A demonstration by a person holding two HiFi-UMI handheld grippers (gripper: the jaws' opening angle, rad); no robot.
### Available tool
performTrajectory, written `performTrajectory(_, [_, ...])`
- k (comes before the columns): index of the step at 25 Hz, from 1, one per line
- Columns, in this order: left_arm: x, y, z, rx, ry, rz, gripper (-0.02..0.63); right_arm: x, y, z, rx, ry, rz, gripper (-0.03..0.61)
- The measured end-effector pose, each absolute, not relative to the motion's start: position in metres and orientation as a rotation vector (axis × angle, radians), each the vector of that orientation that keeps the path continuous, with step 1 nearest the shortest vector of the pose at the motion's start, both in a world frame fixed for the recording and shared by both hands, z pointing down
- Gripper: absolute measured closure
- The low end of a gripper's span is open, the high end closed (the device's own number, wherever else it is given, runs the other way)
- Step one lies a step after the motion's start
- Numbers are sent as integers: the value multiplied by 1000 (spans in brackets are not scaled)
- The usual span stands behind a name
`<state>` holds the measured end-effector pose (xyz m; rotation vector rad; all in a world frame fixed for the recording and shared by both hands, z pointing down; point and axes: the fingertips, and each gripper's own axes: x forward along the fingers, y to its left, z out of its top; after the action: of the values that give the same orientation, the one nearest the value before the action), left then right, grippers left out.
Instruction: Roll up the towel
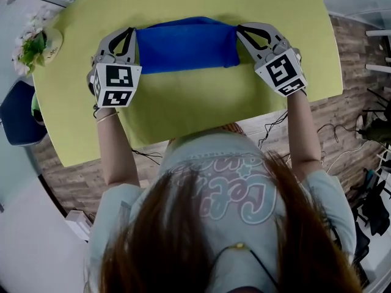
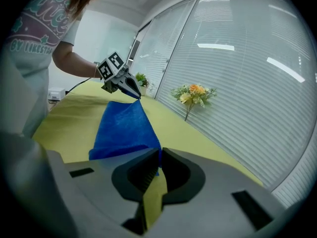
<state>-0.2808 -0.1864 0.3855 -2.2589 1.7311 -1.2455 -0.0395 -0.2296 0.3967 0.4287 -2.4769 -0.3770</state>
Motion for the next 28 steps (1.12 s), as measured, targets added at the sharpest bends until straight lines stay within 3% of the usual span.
performTrajectory(15, [-304,-204,442,-2271,1758,-1424,597,-31,-260,439,437,-2365,-334,532])
performTrajectory(21, [-334,-186,399,-2292,2011,-1150,595,8,-264,424,568,-2359,-307,532])
performTrajectory(25, [-294,-149,378,-2552,1809,-1007,594,11,-216,404,426,-2523,-164,486])
performTrajectory(26, [-279,-136,380,-2640,1729,-1007,584,6,-199,404,351,-2557,-119,440])
performTrajectory(28, [-253,-115,391,-2754,1596,-1069,456,-3,-174,411,243,-2568,-75,397])
